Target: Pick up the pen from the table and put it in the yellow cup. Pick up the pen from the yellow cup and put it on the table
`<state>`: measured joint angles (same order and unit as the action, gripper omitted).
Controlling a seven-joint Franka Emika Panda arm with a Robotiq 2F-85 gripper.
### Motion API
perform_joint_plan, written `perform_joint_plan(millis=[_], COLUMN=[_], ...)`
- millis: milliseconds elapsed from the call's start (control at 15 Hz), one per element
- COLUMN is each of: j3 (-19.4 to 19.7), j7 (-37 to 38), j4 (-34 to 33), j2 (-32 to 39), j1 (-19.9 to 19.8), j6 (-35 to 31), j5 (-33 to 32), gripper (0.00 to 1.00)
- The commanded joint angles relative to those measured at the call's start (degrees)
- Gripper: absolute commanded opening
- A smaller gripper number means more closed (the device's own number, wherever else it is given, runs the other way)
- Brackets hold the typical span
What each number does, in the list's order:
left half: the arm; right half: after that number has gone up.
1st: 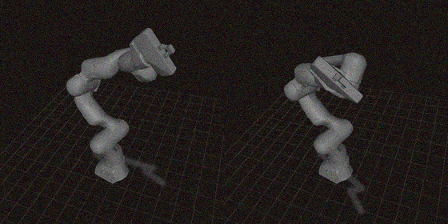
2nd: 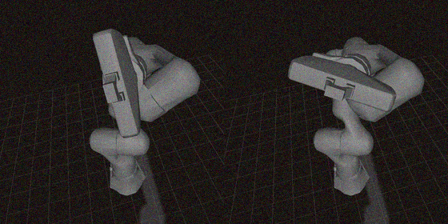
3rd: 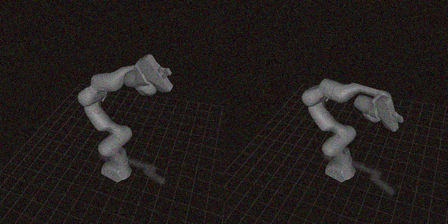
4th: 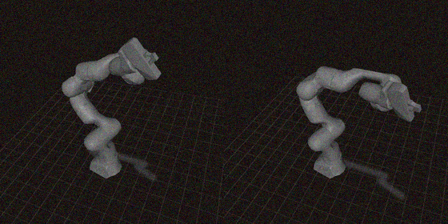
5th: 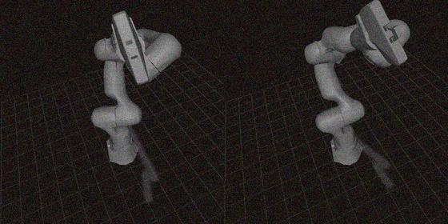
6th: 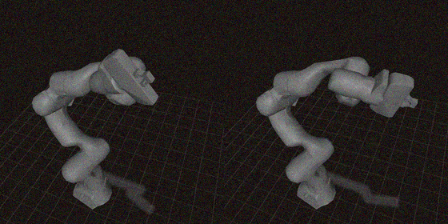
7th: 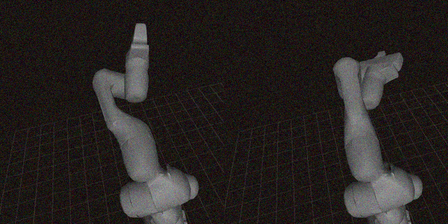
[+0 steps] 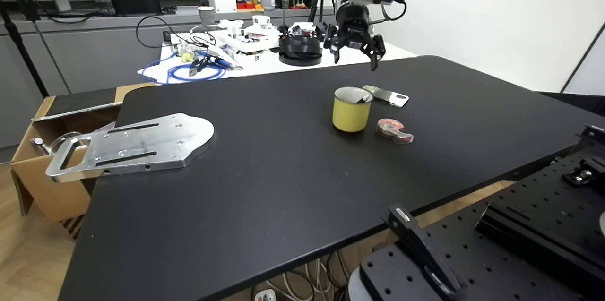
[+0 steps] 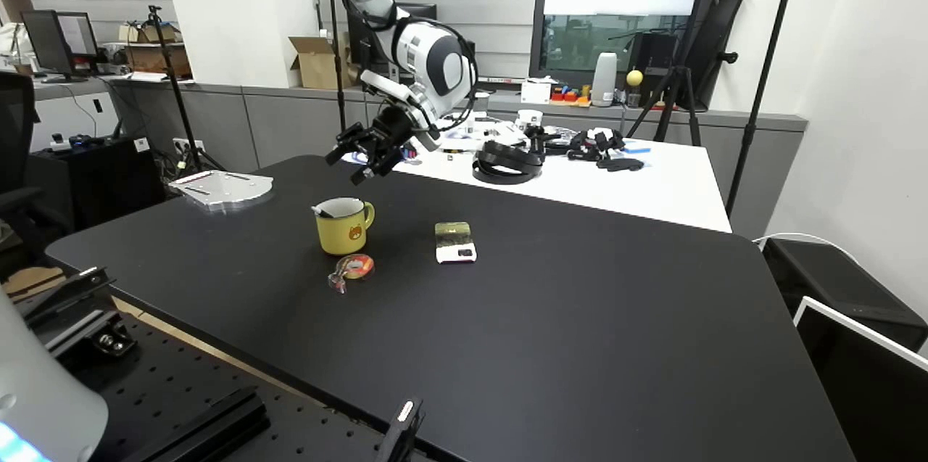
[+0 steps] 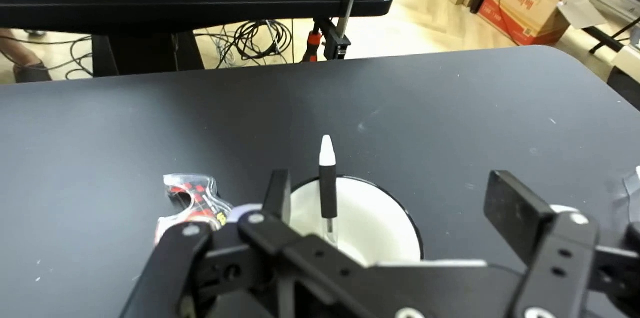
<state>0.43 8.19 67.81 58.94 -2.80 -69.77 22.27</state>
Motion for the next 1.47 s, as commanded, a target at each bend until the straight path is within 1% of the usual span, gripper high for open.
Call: perform_joint_plan(millis=[0, 200, 333, 733, 1067, 1400], j3=[0.34, 0.31, 0.02, -0.34, -0.38, -0.64], j7=[-3.28, -6.07, -7.6, -9.92, -10.35, -10.97], j4=[4.85, 10.13, 13.98, 21.52, 26.04, 28.58], j2=[-4.61, -8.3, -10.72, -15.41, -18.0, -19.44], j1=[1.42, 2.05, 1.91, 1.61, 1.61, 1.35], j6=[-3.83, -8.18, -10.47, -15.62, -19.83, -21.05], j5=[-4.7, -8.25, -9.51, -9.95, -9.99, -9.59], gripper=[1.0, 1.0, 1.0, 1.0, 1.0, 1.0])
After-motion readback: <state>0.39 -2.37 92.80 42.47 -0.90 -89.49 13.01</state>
